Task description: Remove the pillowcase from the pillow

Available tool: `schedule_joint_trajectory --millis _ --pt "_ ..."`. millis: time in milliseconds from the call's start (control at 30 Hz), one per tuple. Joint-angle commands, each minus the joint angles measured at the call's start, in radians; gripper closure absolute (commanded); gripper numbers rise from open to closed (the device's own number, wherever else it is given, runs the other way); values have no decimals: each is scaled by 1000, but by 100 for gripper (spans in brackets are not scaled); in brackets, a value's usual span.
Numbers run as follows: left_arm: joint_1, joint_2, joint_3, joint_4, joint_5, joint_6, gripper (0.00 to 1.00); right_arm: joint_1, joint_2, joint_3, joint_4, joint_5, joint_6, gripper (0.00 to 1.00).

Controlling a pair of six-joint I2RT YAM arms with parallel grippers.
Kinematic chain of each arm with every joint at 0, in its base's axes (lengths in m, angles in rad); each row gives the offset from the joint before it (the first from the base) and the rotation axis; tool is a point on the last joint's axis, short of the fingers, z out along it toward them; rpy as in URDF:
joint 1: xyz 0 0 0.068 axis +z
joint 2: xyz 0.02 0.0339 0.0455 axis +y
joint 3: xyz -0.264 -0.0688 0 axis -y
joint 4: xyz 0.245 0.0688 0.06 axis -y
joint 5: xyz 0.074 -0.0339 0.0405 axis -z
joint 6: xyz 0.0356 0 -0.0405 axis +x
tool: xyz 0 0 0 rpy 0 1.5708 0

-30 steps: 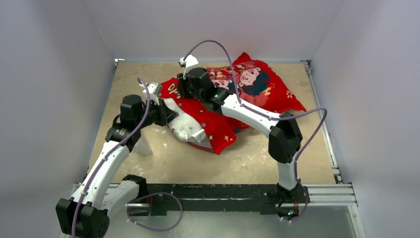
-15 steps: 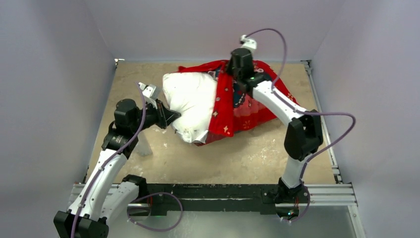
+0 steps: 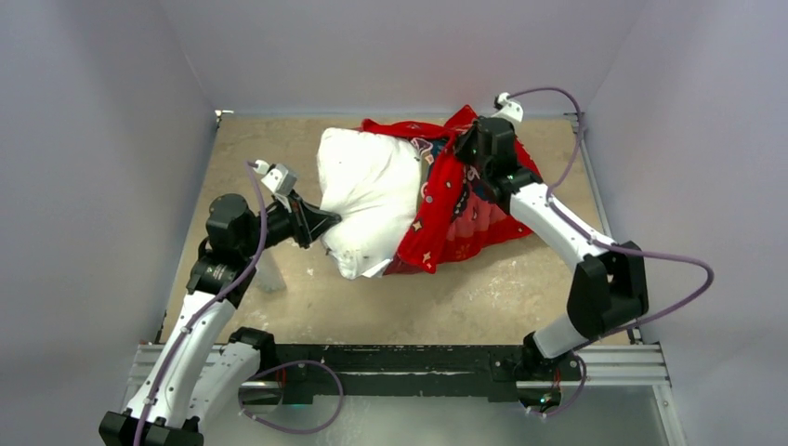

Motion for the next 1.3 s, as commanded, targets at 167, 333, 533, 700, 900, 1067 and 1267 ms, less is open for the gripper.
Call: schedule_joint_trajectory --millis 167,333,533,700,900,1067,1267 --pt "15 -6 23 70 -17 10 100 41 -275 -213 141 -175 -127 55" --pt "17 17 27 57 -39 10 100 158 -401 -219 78 -142 -110 25" --pt "18 43 40 7 -148 14 100 218 -525 -303 19 -244 -66 22" --pt "20 70 50 -21 -234 7 100 333 -583 -357 -86 -289 -8 21" --pt "26 79 51 -24 -251 2 100 463 -636 -425 -169 -293 99 21" --pt "29 80 50 -24 -252 0 100 501 -635 -464 -209 -285 134 21" --pt "31 77 50 -25 -252 -3 100 531 -587 -533 -127 -306 164 24"
